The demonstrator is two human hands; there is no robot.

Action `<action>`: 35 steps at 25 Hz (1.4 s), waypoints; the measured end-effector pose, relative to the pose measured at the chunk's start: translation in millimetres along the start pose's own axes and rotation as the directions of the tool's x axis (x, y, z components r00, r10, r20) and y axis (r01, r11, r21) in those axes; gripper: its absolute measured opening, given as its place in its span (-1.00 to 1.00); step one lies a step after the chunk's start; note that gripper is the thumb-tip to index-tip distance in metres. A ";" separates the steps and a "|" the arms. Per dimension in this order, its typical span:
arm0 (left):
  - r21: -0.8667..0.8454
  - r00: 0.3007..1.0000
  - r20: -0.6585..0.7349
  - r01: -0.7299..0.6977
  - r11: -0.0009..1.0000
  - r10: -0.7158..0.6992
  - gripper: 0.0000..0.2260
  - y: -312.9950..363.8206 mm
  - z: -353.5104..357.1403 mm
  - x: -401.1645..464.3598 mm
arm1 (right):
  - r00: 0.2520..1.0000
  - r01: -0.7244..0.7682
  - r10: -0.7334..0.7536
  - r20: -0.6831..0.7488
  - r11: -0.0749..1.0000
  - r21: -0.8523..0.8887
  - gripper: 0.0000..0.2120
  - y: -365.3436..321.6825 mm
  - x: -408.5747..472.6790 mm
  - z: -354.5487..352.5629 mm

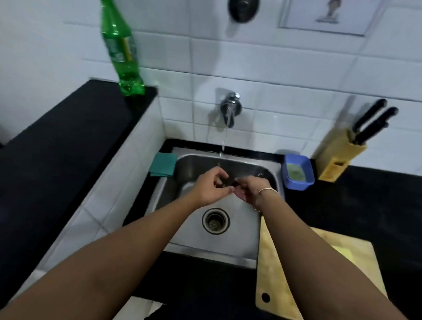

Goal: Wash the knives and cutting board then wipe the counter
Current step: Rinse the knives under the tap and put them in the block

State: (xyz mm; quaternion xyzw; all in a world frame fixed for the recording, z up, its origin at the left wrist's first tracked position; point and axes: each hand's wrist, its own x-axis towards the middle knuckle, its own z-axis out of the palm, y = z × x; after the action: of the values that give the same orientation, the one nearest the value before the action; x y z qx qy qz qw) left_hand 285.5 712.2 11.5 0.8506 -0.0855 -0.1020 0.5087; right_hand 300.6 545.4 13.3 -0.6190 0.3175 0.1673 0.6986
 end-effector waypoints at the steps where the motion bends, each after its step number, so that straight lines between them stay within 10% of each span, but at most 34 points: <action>1: 0.010 0.998 -0.048 -0.039 0.999 0.039 -0.71 0.9 -6.2 1.8 | 0.999 -0.038 0.036 0.030 0.998 0.057 -0.87 -5.8 3.9 8.5; 6: -0.163 0.939 -0.343 -0.016 0.987 -0.041 -0.85 11.1 -8.6 34.1 | 0.990 -0.057 0.040 0.136 0.992 0.116 -0.83 -23.4 11.5 31.4; 11: -0.081 0.958 -0.285 0.012 0.997 -0.035 -0.86 21.9 -16.2 78.4 | 0.913 0.408 -0.362 0.189 0.824 -0.393 -0.86 -34.6 27.7 26.7; 17: -0.345 0.962 -0.272 -0.067 0.936 -0.032 -0.91 26.3 -38.0 98.6 | 0.807 0.590 -0.541 0.236 0.750 -0.300 -0.96 -51.3 40.3 34.1; 30: -0.519 0.889 -0.405 -0.029 0.855 -0.215 -0.82 47.7 -46.0 123.2 | 0.796 0.604 -0.530 0.291 0.724 -0.333 -0.64 -49.5 53.3 34.3; 35: -0.493 0.871 -0.435 -0.020 0.870 -0.227 -0.77 47.9 -46.4 125.7 | 0.821 0.543 -0.435 0.370 0.796 -0.268 -0.79 -39.0 59.0 28.0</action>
State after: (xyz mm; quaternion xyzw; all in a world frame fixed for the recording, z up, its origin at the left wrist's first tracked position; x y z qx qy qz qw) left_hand 416.9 697.8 64.3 0.6984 0.1186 0.0656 0.7028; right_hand 375.4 556.2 5.5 -0.7664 0.0026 0.1232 0.6304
